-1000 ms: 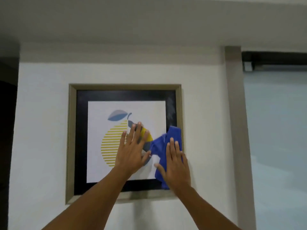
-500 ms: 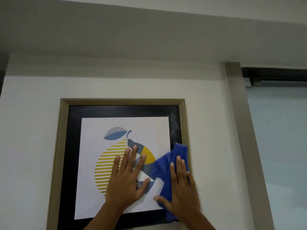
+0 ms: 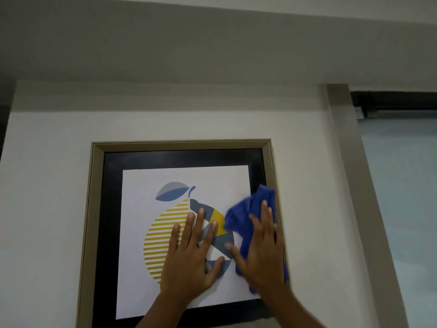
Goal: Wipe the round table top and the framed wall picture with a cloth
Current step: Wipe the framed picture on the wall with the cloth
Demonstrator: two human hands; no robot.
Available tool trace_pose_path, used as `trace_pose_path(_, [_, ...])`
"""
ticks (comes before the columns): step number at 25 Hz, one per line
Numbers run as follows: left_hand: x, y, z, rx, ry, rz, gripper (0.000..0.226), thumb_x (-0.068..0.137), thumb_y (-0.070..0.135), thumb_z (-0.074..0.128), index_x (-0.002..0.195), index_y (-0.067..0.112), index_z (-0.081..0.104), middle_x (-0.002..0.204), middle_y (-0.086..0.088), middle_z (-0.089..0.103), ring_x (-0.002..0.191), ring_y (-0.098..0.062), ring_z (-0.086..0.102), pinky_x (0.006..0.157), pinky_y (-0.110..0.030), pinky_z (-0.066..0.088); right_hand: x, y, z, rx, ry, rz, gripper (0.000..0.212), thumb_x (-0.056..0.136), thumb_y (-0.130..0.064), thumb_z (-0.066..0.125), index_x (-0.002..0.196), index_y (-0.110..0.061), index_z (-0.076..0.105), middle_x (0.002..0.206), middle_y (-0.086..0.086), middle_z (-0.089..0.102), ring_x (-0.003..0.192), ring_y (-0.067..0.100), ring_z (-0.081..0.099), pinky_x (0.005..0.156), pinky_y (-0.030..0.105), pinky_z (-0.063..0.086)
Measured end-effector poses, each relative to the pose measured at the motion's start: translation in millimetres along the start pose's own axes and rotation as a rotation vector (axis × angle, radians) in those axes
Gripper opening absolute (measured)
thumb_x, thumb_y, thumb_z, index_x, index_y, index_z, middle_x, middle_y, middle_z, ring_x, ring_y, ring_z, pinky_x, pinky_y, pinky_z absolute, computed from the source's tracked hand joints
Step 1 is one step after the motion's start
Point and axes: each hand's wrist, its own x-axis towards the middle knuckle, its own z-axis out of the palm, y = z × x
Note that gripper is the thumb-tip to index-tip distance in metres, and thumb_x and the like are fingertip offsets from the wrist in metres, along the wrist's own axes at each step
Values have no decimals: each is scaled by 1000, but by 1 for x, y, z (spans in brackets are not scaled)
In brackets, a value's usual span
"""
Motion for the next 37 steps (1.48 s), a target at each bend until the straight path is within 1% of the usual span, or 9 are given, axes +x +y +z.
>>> trace_pose_path(3, [1, 3, -5, 26, -16, -5, 80, 94, 72, 29, 156, 23, 31, 168, -10, 16, 155, -34, 11, 120, -54, 15, -68, 22, 3, -134, -92, -69, 105, 80, -86, 33, 157, -19, 9, 164, 10, 11, 152, 27, 7, 121, 45, 8])
trace_pose_path(5, [3, 3, -7, 7, -32, -4, 79, 94, 73, 29, 156, 23, 32, 167, -10, 18, 154, -34, 12, 118, -55, 17, -68, 25, 1, -168, -130, -87, 106, 80, -86, 32, 157, -16, 13, 165, 7, 9, 151, 28, 9, 119, 47, 15])
trace_pose_path(8, [2, 2, -6, -22, -32, -8, 81, 93, 74, 31, 157, 25, 28, 168, -8, 18, 154, -33, 13, 120, -53, 14, -15, 14, -3, -109, -109, -105, 103, 84, -83, 33, 155, -8, 23, 164, 10, 13, 148, 33, 18, 114, 53, 28])
trace_pose_path(14, [1, 0, -1, -3, -45, -9, 85, 90, 76, 37, 159, 27, 22, 169, -6, 15, 155, -30, 10, 122, -49, 6, 117, -15, -22, -164, -49, -119, 102, 83, -85, 15, 158, -16, 3, 166, 5, -6, 153, 25, -1, 121, 46, 16])
trace_pose_path(20, [-1, 2, -4, -20, 2, 9, 80, 94, 72, 31, 158, 24, 27, 169, -9, 13, 156, -32, 10, 122, -52, 11, -19, 7, -4, -156, -135, -20, 105, 85, -83, 29, 157, -10, 9, 165, 14, 11, 151, 33, 12, 116, 56, 24])
trace_pose_path(24, [0, 3, -9, 2, -20, 9, 79, 94, 70, 29, 156, 22, 31, 168, -12, 17, 154, -35, 15, 120, -55, 17, -77, 27, -14, -255, -208, -140, 106, 82, -85, 30, 152, -5, 22, 165, 10, 5, 151, 29, 6, 113, 51, 22])
trace_pose_path(27, [1, 1, -5, 8, -15, 14, 80, 93, 71, 32, 156, 22, 32, 168, -11, 18, 155, -35, 14, 121, -54, 13, -20, 17, -19, -189, -154, -183, 102, 86, -82, 30, 154, -6, 22, 165, 11, 6, 147, 33, 17, 116, 49, 27])
trace_pose_path(32, [0, 0, 0, 25, 4, 3, 80, 92, 71, 37, 157, 25, 30, 169, -8, 15, 156, -31, 8, 122, -51, 9, 117, -9, -31, -216, -63, -174, 97, 86, -81, 19, 158, -16, 10, 166, 8, 2, 151, 28, 10, 115, 42, 20])
trace_pose_path(37, [-3, 2, 2, 30, 73, 24, 78, 92, 66, 40, 157, 23, 29, 170, -9, 12, 156, -32, 8, 123, -54, 11, 79, -9, -17, -136, -11, -96, 89, 92, -71, 33, 157, -13, 14, 166, 7, 7, 152, 25, 7, 119, 41, 16])
